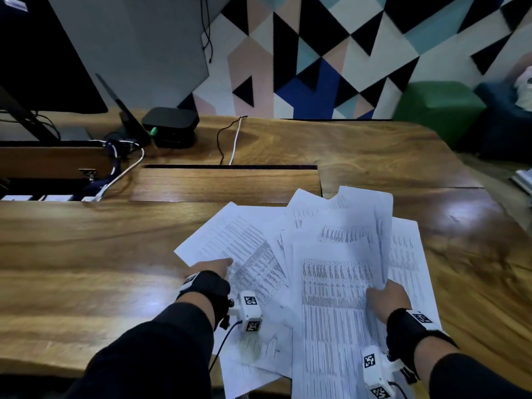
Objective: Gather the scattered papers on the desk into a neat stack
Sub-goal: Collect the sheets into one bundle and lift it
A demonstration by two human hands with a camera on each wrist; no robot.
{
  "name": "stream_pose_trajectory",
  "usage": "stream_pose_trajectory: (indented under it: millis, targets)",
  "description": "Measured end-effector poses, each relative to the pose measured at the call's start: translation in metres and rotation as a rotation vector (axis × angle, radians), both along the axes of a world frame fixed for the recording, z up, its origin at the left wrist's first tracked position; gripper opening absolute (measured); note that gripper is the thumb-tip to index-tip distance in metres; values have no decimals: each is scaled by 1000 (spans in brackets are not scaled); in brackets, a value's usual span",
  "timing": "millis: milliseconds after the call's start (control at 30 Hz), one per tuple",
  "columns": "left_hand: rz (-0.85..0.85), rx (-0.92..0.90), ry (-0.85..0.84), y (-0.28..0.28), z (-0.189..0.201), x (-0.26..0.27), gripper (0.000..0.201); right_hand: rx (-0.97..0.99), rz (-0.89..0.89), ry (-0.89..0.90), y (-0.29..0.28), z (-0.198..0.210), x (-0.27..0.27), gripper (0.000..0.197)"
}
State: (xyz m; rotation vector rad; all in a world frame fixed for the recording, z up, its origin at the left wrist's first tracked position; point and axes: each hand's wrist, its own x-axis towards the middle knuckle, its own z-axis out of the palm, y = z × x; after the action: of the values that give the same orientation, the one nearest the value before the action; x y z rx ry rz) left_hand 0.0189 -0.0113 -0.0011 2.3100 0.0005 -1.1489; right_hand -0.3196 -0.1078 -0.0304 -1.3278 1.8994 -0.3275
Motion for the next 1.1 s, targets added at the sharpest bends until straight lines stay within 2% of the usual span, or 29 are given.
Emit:
stream_pose_trajectory:
  millis: [33, 100, 133, 167, 200, 233, 267, 367, 500, 600, 733, 833, 900, 967, 1033, 1067, 1100]
  targets:
    - [-19, 25, 1, -1, -3, -2, 86, -11, -1, 4, 0, 0, 0, 10]
    - [10, 114, -106, -6, -45, 9, 115, -35, 3, 18, 1, -3, 0, 9]
    - [1, 183, -152, -11, -72, 17, 116, -41, 4, 25, 1, -4, 0, 9]
    - [-30, 232, -183, -13, -79, 14, 112, -44, 4, 29, 1, -6, 0, 11]
    - [-61, 277, -185, -11, -70, 6, 107, -50, 6, 31, 2, -6, 0, 13]
    - [-89, 299, -214, -3, -39, -12, 101, -56, 9, 32, 3, -6, 1, 16]
    - [-107, 331, -208, 0, -25, -23, 96, -61, 13, 32, 4, -6, 1, 19]
    - [-114, 319, -182, -3, -23, -34, 95, -58, 17, 37, 4, -10, 0, 26]
    - [-64, 196, -191, -4, -40, -31, 86, -61, 27, 45, 5, -11, 0, 27]
    - [6, 81, -168, -4, -46, -28, 67, -58, 25, 40, 5, -8, 2, 28]
    - [-51, -32, -100, -4, -40, -26, 43, -52, 17, 20, 5, -10, 1, 30]
    - [-74, -48, -87, -4, -30, -31, 21, -50, 11, 0, 4, -9, 1, 22]
    - [-39, -128, -40, -6, -30, -32, 26, -38, 4, -10, 4, -9, 2, 17]
    - [-18, -246, 47, -5, -34, -31, 39, -32, -5, -22, 4, -9, 1, 21]
    - [-20, -308, 154, 0, -38, -27, 72, -29, -14, -32, 4, -9, 0, 26]
    - [-28, -336, 187, 4, -34, -26, 76, -27, -16, -44, 4, -9, 0, 27]
    - [-16, -372, 173, 5, -23, -25, 66, -19, -21, -60, 3, -9, -1, 27]
